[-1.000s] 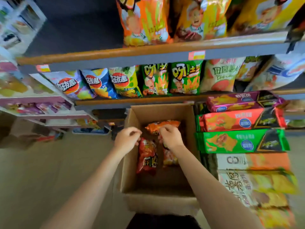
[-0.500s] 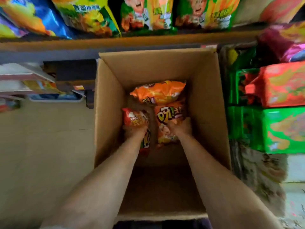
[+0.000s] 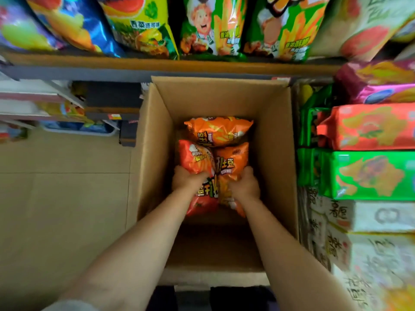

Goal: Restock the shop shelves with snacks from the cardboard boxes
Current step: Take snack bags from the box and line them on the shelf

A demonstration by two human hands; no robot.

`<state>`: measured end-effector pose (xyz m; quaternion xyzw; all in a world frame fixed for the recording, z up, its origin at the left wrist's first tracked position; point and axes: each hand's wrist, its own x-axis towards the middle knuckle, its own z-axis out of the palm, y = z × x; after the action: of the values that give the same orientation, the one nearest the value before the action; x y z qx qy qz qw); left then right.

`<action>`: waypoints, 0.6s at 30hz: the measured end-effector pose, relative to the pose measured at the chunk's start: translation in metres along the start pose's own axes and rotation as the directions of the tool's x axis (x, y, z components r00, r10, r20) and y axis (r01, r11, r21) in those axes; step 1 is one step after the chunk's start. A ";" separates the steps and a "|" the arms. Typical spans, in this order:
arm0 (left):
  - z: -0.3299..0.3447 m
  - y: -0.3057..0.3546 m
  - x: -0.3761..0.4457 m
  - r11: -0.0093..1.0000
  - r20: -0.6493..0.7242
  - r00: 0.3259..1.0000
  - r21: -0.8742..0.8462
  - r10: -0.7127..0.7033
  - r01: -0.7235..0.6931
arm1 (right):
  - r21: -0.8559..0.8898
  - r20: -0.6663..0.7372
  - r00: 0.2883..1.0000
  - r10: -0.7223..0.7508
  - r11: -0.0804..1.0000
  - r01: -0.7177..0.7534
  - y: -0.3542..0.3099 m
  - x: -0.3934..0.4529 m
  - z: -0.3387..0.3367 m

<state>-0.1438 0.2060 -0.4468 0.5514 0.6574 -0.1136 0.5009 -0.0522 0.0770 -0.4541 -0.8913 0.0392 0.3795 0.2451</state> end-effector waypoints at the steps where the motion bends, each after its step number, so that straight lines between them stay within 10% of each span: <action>1: -0.008 0.007 -0.016 0.999 0.004 0.999 0.010 0.046 -0.046 | 0.008 -0.038 0.999 -0.020 1.000 0.020 -0.002 -0.013 -0.009; 12: -0.099 0.022 -0.127 0.925 -0.007 0.925 0.004 0.380 -0.380 | -0.059 0.166 0.985 0.051 0.997 -0.041 0.002 -0.081 -0.046; 18: -0.072 -0.020 -0.096 0.641 -0.105 0.751 0.605 0.652 -0.472 | -0.023 0.248 0.952 0.181 0.983 -0.181 0.009 -0.053 0.005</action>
<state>-0.2092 0.1905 -0.3462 0.8588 0.4600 -0.0420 0.2217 -0.0950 0.0655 -0.4235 -0.8293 0.0895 0.5091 0.2123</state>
